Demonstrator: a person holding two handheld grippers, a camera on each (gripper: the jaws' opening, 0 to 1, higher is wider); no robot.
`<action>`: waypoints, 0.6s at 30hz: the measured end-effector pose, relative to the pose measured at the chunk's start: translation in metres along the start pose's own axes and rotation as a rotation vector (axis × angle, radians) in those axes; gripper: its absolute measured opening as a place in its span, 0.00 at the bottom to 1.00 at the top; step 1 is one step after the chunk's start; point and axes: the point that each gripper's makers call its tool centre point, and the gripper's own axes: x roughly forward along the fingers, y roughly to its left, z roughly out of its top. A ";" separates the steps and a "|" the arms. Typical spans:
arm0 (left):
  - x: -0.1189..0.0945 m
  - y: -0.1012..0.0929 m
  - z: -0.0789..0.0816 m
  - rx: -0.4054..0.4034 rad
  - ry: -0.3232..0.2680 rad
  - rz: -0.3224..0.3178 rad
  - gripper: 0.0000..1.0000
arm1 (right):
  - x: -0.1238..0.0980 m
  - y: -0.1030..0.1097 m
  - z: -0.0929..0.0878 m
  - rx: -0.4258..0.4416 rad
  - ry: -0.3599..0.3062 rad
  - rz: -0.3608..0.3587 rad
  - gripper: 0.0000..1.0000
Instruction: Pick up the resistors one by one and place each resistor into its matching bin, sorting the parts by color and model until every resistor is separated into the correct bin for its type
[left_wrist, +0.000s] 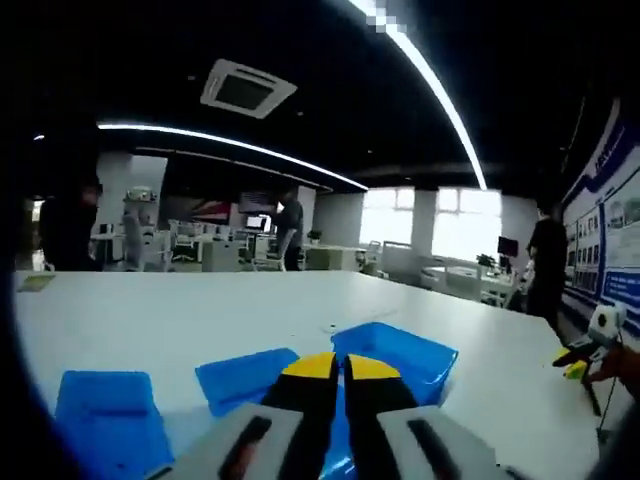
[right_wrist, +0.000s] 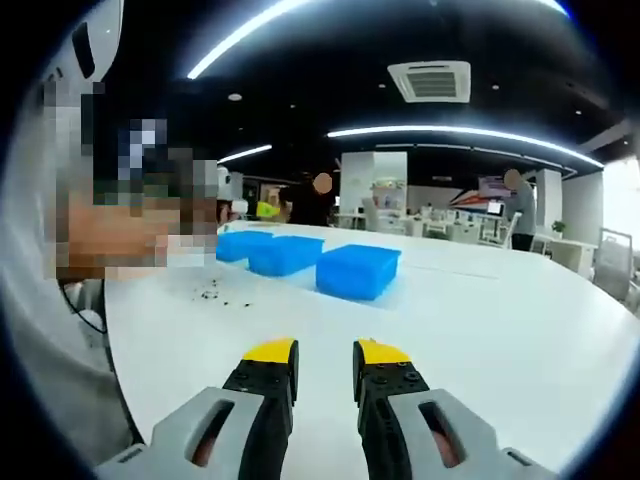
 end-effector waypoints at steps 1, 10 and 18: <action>-0.001 0.000 -0.002 -0.034 0.005 -0.001 0.08 | 0.000 0.001 0.000 0.002 -0.001 0.000 0.24; -0.008 0.003 -0.004 -0.051 0.011 0.028 0.10 | 0.002 0.007 0.000 0.005 -0.004 0.007 0.24; -0.016 -0.025 -0.008 0.128 0.077 -0.060 0.11 | 0.000 0.006 -0.001 0.003 0.000 0.004 0.24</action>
